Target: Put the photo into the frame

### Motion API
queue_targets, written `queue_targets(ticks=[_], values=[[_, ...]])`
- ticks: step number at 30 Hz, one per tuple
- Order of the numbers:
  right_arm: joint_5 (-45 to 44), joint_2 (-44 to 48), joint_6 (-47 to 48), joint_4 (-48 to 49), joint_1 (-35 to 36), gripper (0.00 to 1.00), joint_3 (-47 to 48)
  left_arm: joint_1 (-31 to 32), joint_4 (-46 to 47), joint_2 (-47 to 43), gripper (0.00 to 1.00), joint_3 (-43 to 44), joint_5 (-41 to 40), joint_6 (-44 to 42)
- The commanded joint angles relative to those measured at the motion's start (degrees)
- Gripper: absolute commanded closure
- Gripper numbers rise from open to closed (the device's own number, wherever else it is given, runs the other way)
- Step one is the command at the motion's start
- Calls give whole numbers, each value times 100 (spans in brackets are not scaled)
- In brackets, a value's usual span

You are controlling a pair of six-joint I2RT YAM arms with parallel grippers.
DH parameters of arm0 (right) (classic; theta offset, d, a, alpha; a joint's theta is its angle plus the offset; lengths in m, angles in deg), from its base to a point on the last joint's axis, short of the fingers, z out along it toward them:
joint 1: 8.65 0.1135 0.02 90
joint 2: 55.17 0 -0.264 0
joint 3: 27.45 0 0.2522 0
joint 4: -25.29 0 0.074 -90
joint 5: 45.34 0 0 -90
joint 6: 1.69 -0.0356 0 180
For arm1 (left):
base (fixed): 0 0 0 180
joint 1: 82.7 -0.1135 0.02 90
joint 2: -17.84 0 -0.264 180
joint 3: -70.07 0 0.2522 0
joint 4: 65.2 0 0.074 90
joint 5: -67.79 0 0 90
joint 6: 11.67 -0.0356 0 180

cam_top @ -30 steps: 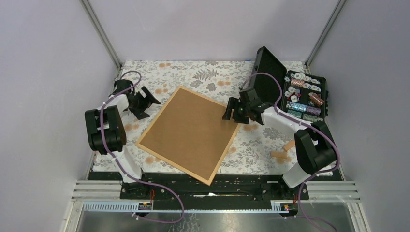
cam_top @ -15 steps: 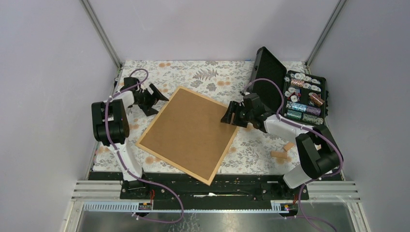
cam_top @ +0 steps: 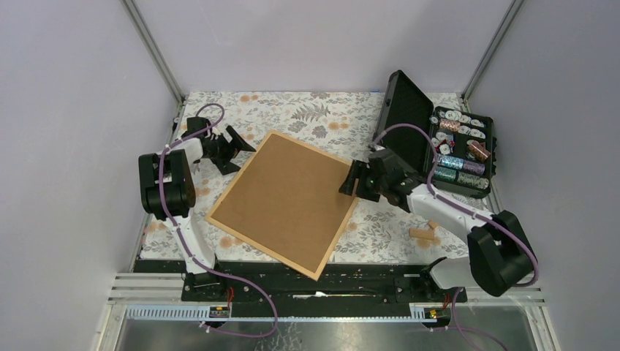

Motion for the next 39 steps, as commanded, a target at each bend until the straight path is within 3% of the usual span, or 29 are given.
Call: queue_targets(ticks=[1,5,21,26,30,39], values=[[182,356,-1048,772,-366,30,-739,11,99,217,1,-81,55,-102],[352,273,-1422,1233,-547,40,-1025,9,174,238,1,-107,155,-39],[633,-699,-1766,2335,-569,43,-1363,11,259,295,1,-205,230,40],[1165,-1048,-1844,3086,-573,43,-1449,10,300,414,1,-300,299,130],[1774,-824,-2239,4406,-533,44,-1680,68,456,465,1,-501,457,256],[2144,-336,-2552,4602,-456,44,-1255,133,1095,270,1,-1107,835,702]])
